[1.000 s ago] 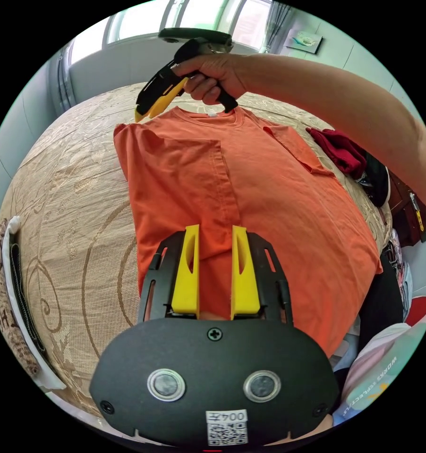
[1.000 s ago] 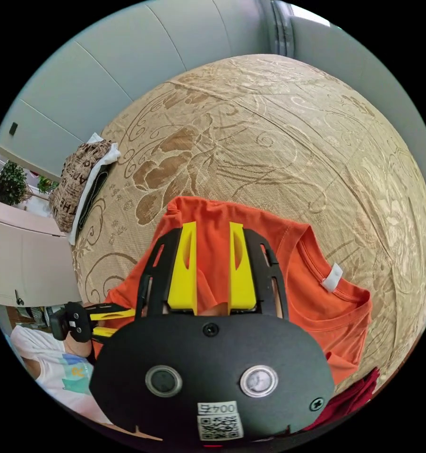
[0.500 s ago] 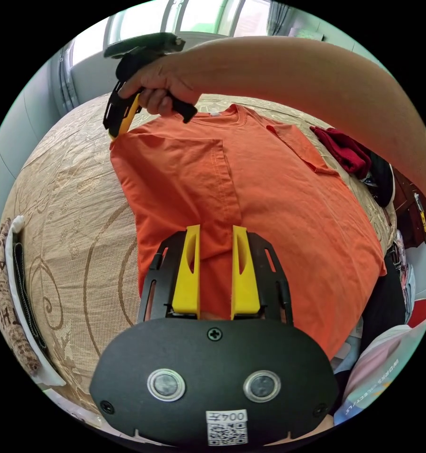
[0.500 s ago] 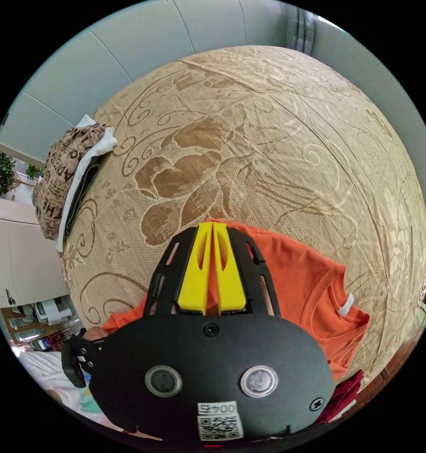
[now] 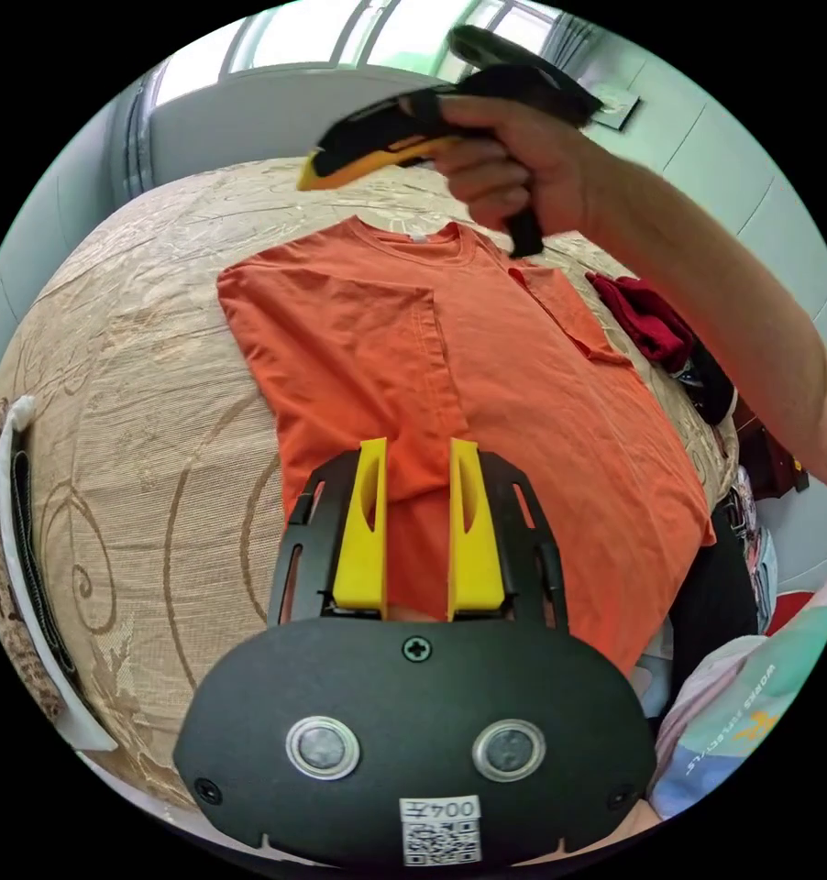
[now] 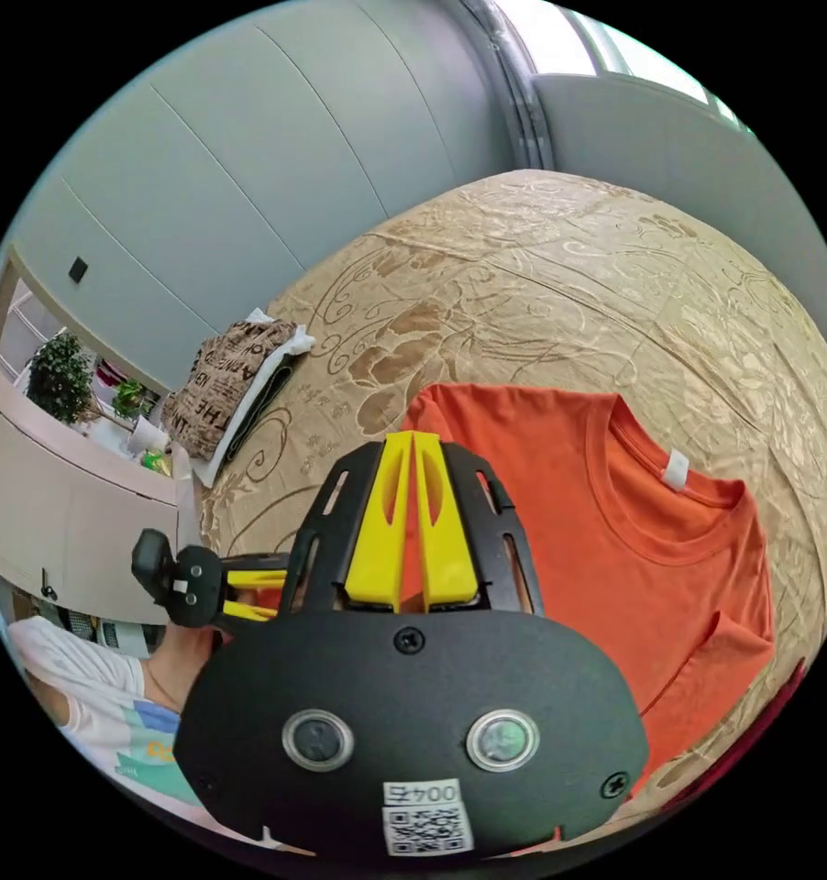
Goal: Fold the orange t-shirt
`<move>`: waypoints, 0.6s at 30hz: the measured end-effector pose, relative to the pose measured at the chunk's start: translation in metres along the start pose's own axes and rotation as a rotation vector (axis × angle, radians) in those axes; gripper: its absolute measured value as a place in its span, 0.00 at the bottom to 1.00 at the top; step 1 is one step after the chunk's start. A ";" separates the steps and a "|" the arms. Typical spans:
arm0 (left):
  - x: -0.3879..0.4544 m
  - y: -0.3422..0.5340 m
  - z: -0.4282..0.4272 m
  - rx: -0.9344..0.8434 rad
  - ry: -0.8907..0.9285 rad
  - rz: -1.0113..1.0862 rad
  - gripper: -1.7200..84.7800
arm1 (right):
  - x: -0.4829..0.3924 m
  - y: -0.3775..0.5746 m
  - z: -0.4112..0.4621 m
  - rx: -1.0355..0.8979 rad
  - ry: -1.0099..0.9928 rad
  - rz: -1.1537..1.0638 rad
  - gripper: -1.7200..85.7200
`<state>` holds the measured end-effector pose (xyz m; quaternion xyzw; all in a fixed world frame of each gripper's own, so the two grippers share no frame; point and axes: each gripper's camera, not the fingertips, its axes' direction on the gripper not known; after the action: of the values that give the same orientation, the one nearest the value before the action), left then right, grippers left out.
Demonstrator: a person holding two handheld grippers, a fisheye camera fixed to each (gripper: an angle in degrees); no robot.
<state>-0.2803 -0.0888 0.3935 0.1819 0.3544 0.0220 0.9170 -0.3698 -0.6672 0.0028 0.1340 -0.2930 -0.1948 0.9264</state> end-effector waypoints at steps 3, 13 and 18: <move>-0.007 0.013 -0.048 0.129 -0.035 -0.068 0.13 | -0.010 0.092 -0.016 -0.029 0.069 0.017 0.01; 0.023 -0.017 -0.031 0.015 -0.080 -0.124 0.07 | -0.045 0.219 0.019 -0.025 0.026 0.079 0.01; -0.001 0.004 -0.042 -0.035 -0.137 -0.292 0.05 | -0.056 0.270 0.047 -0.235 0.121 0.024 0.01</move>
<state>-0.3085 -0.0713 0.3666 0.1135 0.3133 -0.1180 0.9354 -0.3637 -0.4086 0.1104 0.0322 -0.2135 -0.2083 0.9539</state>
